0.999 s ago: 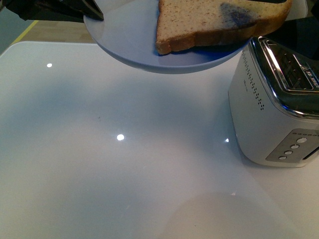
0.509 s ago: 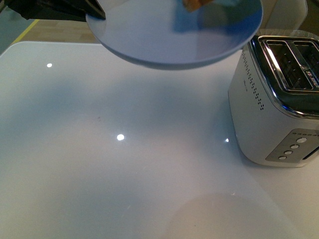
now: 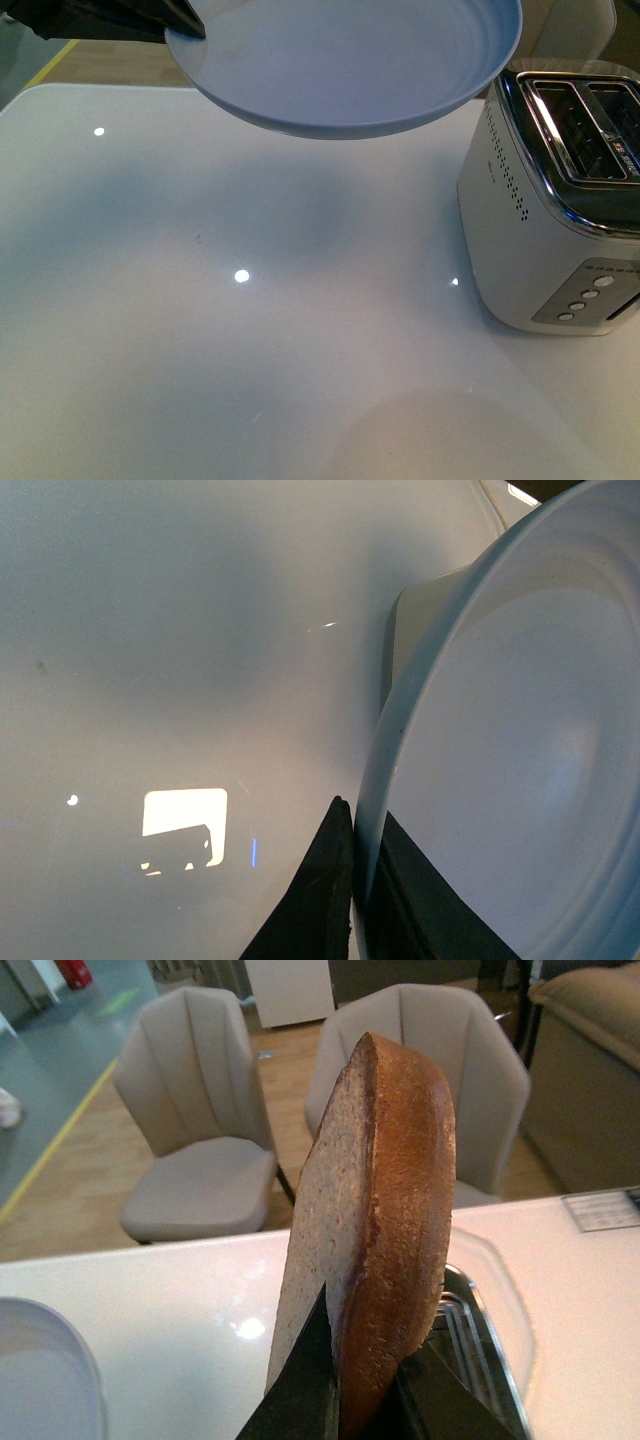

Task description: Left arm holds plate, right arm toasts bread

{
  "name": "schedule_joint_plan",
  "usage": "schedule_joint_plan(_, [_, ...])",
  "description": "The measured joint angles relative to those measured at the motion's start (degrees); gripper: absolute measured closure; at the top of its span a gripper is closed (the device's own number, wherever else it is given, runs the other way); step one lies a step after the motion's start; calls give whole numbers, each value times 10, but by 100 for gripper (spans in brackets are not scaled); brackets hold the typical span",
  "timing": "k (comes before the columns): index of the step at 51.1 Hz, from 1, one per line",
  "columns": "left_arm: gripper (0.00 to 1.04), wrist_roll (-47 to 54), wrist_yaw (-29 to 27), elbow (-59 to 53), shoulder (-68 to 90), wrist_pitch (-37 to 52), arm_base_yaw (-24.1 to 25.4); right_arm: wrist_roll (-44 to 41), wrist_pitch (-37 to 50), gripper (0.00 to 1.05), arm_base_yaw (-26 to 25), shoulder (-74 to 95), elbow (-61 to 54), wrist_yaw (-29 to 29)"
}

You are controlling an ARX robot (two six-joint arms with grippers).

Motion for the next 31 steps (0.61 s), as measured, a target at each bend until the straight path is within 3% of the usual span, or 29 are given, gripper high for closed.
schedule_joint_plan(9, [102,0,0,-1,0,1,0,-73,-15,102,19,33,-4,10])
schedule_joint_plan(31, [102,0,3,-3,0,2,0,-154,6,102,32,113,-20,64])
